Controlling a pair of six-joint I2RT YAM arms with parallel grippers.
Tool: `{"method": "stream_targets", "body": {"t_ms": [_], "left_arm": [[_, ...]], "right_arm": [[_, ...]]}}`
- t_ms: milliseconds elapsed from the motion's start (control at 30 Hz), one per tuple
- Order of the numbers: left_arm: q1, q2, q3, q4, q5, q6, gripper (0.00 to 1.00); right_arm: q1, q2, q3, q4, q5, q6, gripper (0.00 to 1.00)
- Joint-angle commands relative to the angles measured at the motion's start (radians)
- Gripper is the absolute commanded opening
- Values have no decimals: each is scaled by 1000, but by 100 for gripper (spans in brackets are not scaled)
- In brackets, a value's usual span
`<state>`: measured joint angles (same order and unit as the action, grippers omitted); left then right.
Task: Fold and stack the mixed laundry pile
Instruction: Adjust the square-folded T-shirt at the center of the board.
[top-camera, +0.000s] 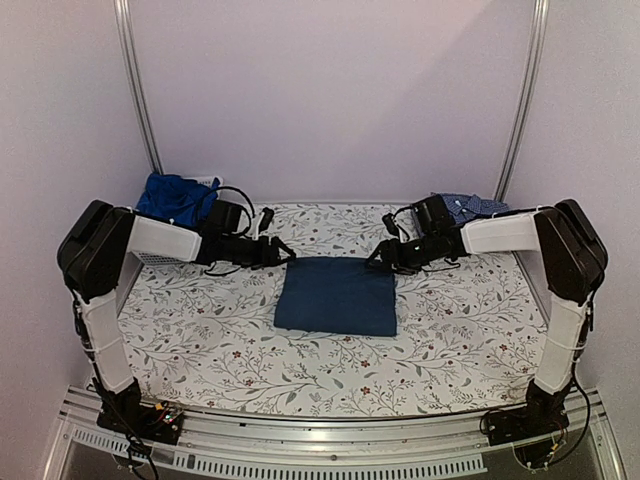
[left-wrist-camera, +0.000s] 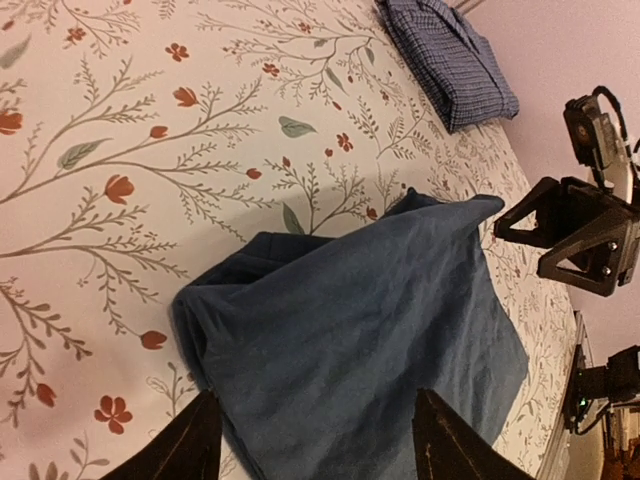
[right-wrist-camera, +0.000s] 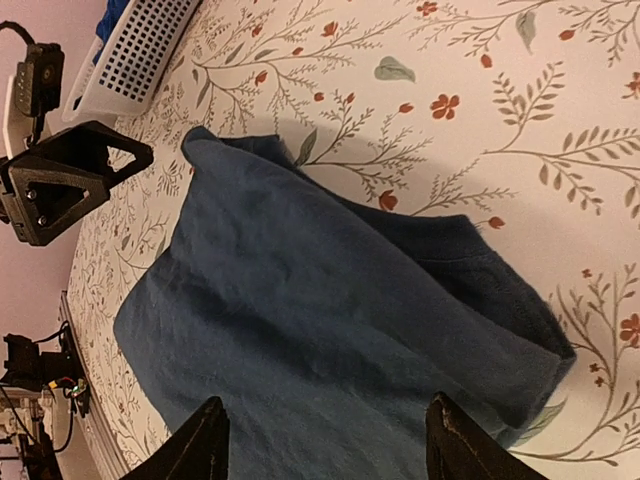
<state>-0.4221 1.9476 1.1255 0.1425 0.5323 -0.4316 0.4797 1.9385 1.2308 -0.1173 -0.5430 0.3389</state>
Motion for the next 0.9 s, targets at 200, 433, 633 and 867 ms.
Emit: {"method": "stream_targets", "body": {"t_ms": [200,433,633,867], "left_arm": [[82,91,57,-7,14,32,67],[76,163,108,32,64,40,68],[63,223,149,49,100,43,65],[59,274,183,66,128,27,50]], "right_arm": [[-111,-58,-26,-36,97,-155,67],[-111,46,16,-5,43,-206,68],[-111,108,66,5,4,-222,65],[-111,149,113,-3,-12,-223,49]]}}
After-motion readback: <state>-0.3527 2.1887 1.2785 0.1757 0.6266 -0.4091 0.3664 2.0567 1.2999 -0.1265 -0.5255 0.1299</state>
